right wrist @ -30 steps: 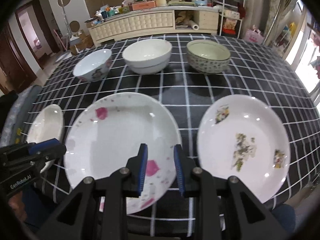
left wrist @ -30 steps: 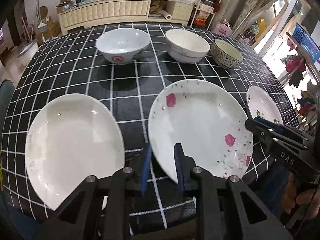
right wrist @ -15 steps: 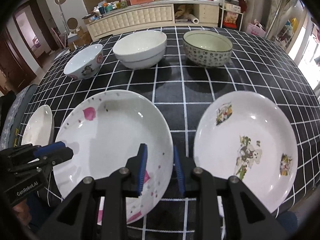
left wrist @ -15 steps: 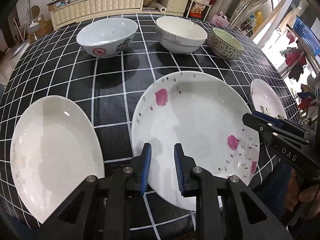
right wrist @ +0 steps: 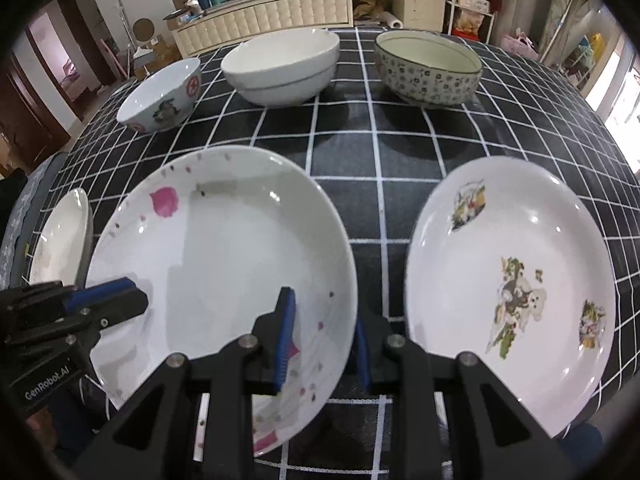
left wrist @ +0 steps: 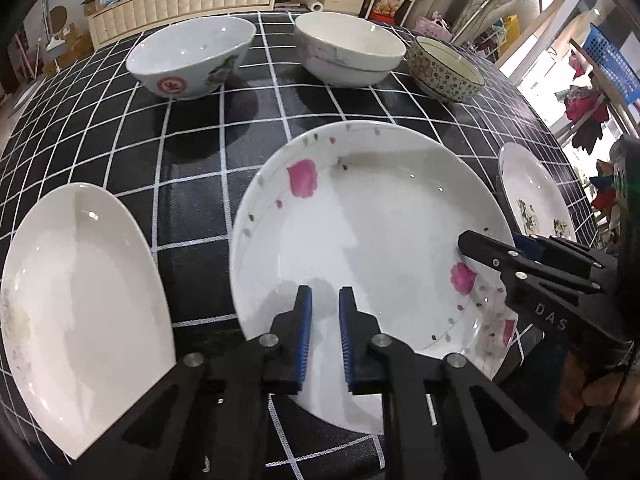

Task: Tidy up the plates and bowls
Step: 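Move both tools to the pink-flower plate and grip its rim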

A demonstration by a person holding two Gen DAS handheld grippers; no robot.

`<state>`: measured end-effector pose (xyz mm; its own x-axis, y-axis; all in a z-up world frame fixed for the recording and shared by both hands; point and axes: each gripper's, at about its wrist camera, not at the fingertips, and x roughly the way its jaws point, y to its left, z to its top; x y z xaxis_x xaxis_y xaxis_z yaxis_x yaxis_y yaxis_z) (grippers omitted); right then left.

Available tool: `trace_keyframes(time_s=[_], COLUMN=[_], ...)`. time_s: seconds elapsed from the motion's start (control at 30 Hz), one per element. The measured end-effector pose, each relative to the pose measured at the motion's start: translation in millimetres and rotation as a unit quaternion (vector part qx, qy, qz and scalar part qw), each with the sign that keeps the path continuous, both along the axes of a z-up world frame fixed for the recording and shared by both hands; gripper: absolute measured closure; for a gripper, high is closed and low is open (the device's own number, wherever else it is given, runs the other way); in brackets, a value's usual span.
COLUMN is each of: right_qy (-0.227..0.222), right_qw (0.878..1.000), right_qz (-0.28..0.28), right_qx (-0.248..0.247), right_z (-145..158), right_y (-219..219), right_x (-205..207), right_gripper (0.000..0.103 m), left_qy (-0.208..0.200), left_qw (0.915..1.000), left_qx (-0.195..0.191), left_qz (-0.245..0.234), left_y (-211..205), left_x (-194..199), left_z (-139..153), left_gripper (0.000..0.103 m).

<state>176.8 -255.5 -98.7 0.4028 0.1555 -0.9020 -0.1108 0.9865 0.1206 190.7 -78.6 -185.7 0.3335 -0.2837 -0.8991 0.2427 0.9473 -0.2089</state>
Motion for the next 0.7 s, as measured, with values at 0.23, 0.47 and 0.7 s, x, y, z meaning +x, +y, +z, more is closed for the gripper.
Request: trace_keyframes(time_s=[0.23,0.47,0.7], right_qy=[-0.003,-0.007,-0.006], right_qw=[1.000,1.000,1.000], right_qz=[0.002,-0.001,-0.003], right_qx=[0.000,-0.001,-0.005], right_z=[-0.8,-0.4,0.7], right_y=[0.3,1.6,3.1], right_x=[0.7,-1.2,-1.2], right_gripper=[0.072,0.072,0.072], left_qy=[-0.009,-0.025,-0.055], left_qw=[0.9998,0.9995,0.9981], left_qx=[0.016,-0.012,0.002], left_qz=[-0.010,0.017,0.026], left_y=[-7.7,21.2,31.7], left_x=[-0.9,-2.0,-12.3], left_z=[-2.0,18.4,35.5], left_gripper=[0.097,0.082,0.073])
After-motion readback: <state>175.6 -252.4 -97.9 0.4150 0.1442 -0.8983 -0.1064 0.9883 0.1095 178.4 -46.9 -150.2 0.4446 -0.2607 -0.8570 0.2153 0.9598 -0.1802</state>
